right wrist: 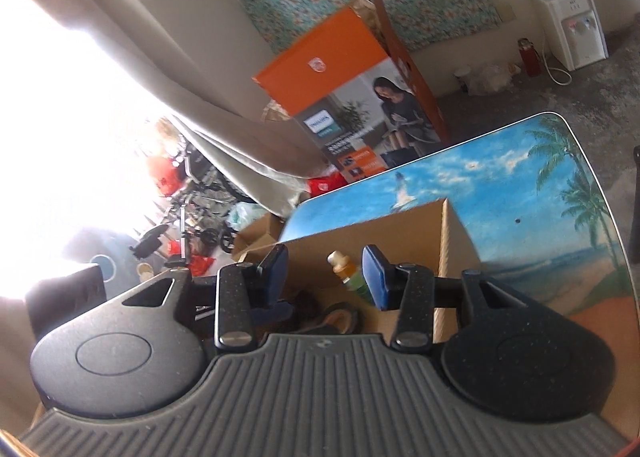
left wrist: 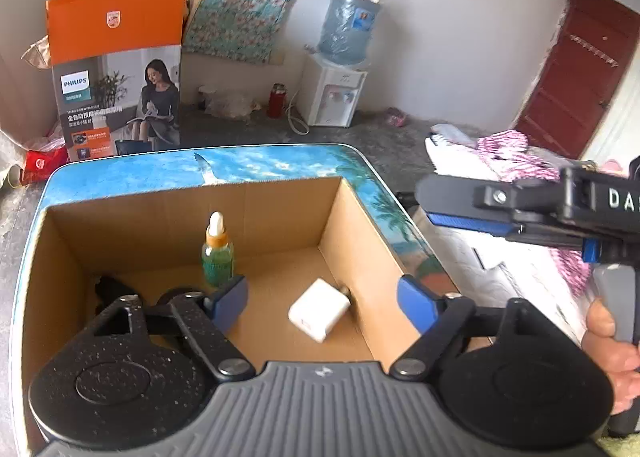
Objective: Organize rigid objects
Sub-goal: 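Move the right gripper back toward the gold-lidded jar on the table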
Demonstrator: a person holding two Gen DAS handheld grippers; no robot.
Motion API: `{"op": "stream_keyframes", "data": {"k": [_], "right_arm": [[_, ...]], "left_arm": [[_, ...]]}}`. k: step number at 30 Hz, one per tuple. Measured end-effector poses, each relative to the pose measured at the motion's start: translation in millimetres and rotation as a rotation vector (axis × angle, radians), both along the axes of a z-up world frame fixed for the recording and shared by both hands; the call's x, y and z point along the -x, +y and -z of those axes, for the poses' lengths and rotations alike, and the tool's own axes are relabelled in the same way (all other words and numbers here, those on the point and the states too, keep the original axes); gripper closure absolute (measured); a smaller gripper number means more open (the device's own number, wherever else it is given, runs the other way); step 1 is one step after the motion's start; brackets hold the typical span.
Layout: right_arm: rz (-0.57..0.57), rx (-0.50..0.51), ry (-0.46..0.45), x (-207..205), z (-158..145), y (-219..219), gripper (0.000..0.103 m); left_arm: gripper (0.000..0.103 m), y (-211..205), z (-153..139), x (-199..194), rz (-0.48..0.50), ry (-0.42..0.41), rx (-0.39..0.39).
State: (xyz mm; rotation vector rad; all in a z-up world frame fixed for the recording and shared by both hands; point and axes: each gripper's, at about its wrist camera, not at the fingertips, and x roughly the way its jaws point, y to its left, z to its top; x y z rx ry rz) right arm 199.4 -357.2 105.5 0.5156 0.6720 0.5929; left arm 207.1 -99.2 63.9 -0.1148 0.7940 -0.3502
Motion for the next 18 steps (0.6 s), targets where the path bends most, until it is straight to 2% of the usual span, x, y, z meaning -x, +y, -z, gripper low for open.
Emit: {"op": "stream_keyframes", "data": {"k": [4, 7, 10, 13, 18], "right_arm": [[-0.012, -0.048, -0.029, 54.8, 2.9, -0.7, 0.057], [-0.023, -0.073, -0.026, 95.1, 16.9, 4.0, 0.055], [-0.03, -0.065, -0.004, 124.6, 35.5, 13.7, 0.054], [-0.035, -0.039, 0.034, 141.8, 55.0, 26.2, 0.054], [-0.08, -0.037, 0.124, 143.1, 83.0, 52.4, 0.054]], "left_arm": [[0.014, 14.8, -4.5, 49.6, 0.017, -0.046, -0.018], [0.014, 25.6, 1.1, 87.2, 0.033, -0.074, -0.037], [0.014, 39.0, 13.1, 118.0, 0.042, -0.068, -0.038], [0.014, 48.4, 29.0, 142.7, 0.039, -0.045, -0.04], [0.014, 55.3, 56.3, 172.6, 0.024, -0.048, -0.081]]}}
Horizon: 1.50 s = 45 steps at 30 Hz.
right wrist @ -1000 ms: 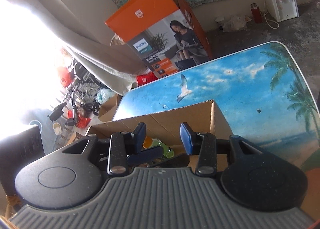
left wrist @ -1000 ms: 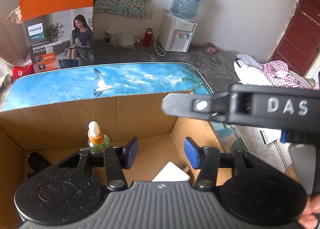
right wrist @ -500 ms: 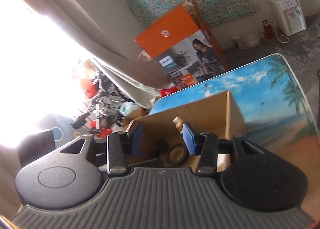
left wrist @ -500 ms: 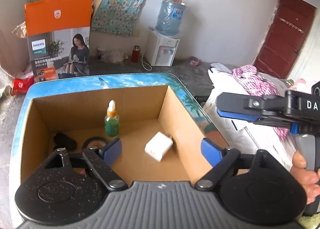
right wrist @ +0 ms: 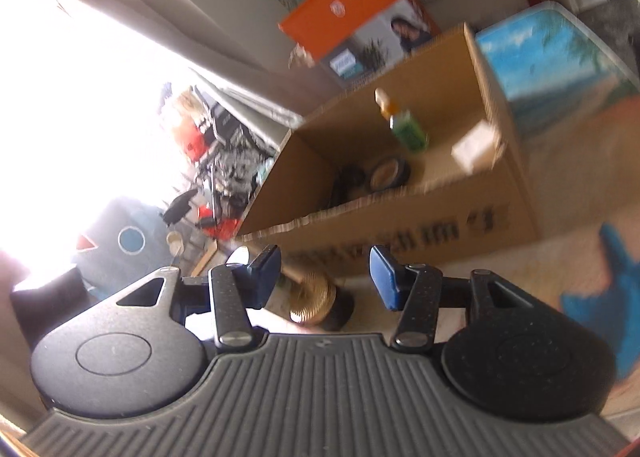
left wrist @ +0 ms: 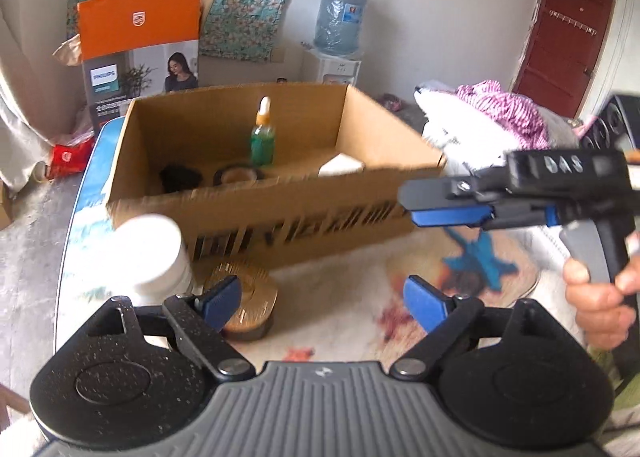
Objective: Organize rigid objects
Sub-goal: 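Move the right gripper back toward the gold-lidded jar on the table, then grasp the gold-lidded jar by its body with the right gripper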
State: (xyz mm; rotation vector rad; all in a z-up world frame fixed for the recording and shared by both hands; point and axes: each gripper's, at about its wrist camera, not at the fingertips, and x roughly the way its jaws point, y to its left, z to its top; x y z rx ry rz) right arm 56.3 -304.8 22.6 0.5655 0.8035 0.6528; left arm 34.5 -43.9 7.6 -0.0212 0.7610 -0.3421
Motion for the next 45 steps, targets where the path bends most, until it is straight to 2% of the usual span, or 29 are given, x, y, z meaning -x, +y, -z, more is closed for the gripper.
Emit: {"op": "stream_keyframes", "data": {"k": [8, 14, 18, 22, 33, 41, 45], "right_arm": [[-0.101, 0.041, 0.115, -29.7, 33.6, 53.4, 0.054], [-0.146, 0.088, 0.153, -53.9, 49.9, 84.1, 0.055], [-0.174, 0.104, 0.166, -68.2, 57.9, 101.3, 0.056], [-0.202, 0.119, 0.167, -75.2, 63.8, 114.4, 0.058], [-0.228, 0.142, 0.156, -70.7, 57.2, 110.9, 0.059], [-0.184, 0.164, 0.152, -60.9, 52.2, 85.0, 0.059], [-0.148, 0.145, 0.165, -55.6, 52.4, 66.8, 0.059]], "left_arm": [[0.015, -3.4, 43.7, -4.0, -0.059, 0.016, -0.079], [0.015, -4.1, 65.9, -13.2, -0.093, 0.003, -0.154], [0.015, -2.8, 75.3, -16.4, -0.093, 0.002, -0.164], [0.015, -1.4, 78.0, -18.3, -0.084, -0.012, -0.138], [0.015, -6.8, 79.9, -16.3, -0.031, -0.025, -0.118], [0.015, -25.4, 73.9, -16.6, 0.046, -0.048, -0.095], [0.019, -36.1, 73.5, -18.0, 0.091, -0.047, -0.075]]}}
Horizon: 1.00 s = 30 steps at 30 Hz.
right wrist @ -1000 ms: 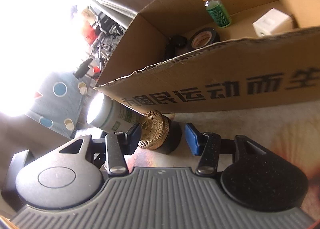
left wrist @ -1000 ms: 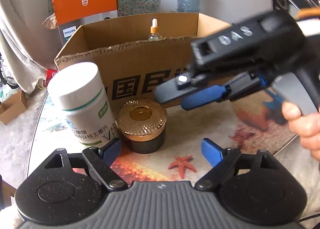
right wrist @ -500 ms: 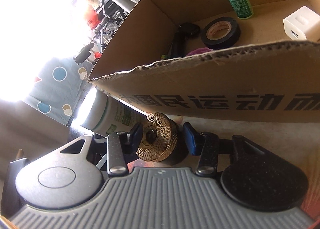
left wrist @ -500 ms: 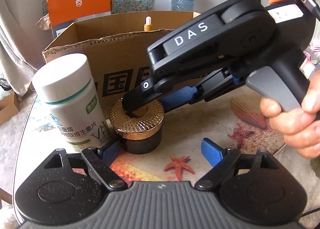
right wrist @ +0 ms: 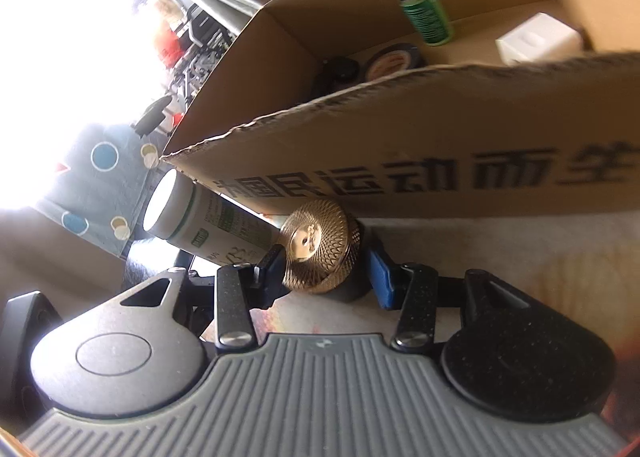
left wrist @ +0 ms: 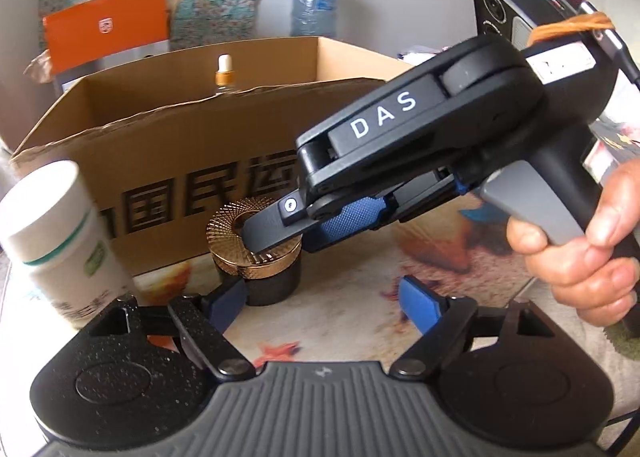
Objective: Organize rigid objects
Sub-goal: 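Grasp the gold-lidded jar by its body with the right gripper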
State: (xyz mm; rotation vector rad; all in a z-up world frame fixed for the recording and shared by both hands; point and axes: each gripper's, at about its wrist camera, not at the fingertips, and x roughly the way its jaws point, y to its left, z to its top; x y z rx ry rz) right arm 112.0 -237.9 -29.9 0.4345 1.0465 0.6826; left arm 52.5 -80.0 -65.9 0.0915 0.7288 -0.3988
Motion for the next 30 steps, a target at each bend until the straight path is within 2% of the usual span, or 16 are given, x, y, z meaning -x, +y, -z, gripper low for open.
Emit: {"op": "stream_keyframes", "data": {"k": [3, 8, 9, 10, 13, 16, 30], "right_arm": [[0.036, -0.017, 0.006, 3.0, 0.9, -13.8, 0.058], [0.075, -0.046, 0.006, 0.2, 1.7, -25.9, 0.058], [0.077, -0.05, 0.005, -2.2, 2.9, -25.8, 0.058], [0.079, -0.053, 0.004, -4.2, 3.5, -25.1, 0.058], [0.079, -0.061, 0.005, -10.5, 7.5, -21.5, 0.058], [0.072, -0.068, 0.017, -13.9, 11.3, -14.4, 0.057], [0.154, -0.058, 0.038, 10.9, 8.3, -48.9, 0.057]], "left_arm": [[0.021, -2.5, -1.5, -0.8, -0.018, -0.003, -0.006], [0.024, 4.6, -3.9, -6.8, -0.102, 0.006, -0.019], [0.026, 6.0, -4.4, -10.3, -0.115, 0.017, -0.026], [0.032, 7.3, -4.0, -13.7, -0.128, 0.027, -0.03], [0.041, 9.9, -2.5, -23.6, -0.138, 0.041, -0.005], [0.04, 10.3, -3.2, -29.1, -0.145, 0.049, 0.001], [0.04, -18.6, -4.2, -21.2, -0.045, 0.081, 0.025]]}}
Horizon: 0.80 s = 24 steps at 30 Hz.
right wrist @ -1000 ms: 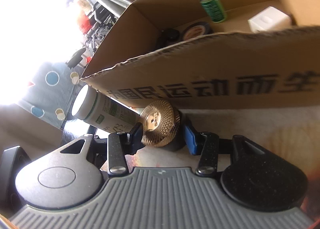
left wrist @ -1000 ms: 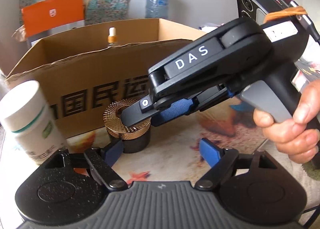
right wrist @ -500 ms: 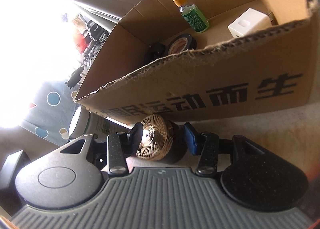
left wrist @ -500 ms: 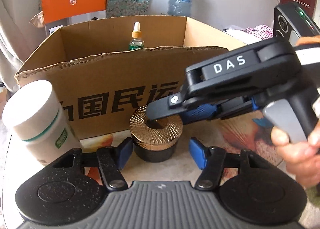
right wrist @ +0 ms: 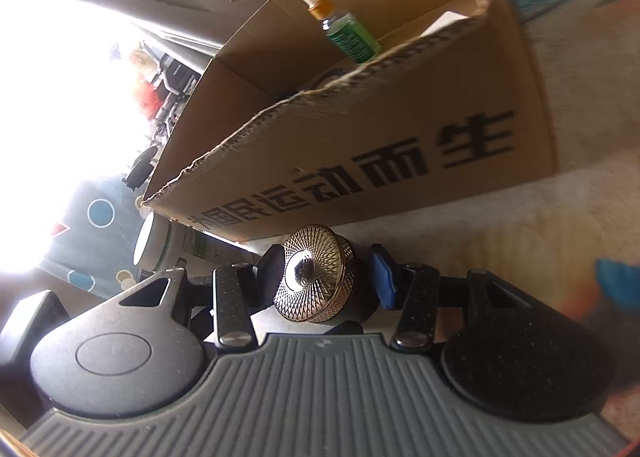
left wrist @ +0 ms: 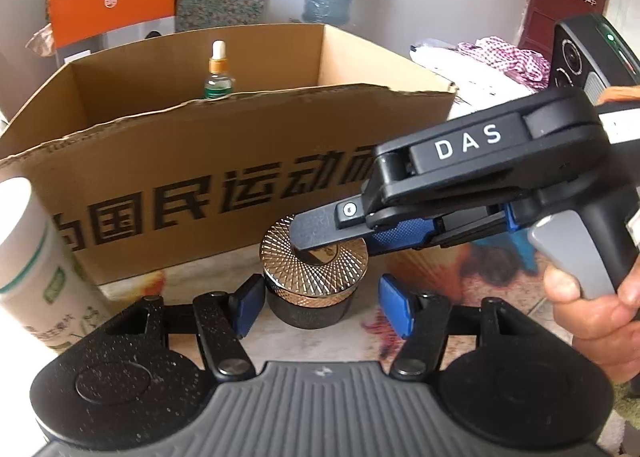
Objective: Organize rigid objects
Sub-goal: 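Grasp the gold-lidded jar by its body with the right gripper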
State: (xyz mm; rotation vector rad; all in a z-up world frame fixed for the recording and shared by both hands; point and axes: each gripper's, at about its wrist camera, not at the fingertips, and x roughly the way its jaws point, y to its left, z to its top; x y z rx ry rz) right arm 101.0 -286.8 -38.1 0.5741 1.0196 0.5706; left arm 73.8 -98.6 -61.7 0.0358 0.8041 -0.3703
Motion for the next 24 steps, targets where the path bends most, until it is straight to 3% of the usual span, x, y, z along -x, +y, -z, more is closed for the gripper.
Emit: {"op": "stream_keyframes", "data": {"k": [24], "right_arm": [[0.049, -0.002, -0.012, 18.5, 1.9, -16.8, 0.056]], "left_arm": [[0.039, -17.5, 1.5, 1.5, 0.024, 0.009, -0.013]]}}
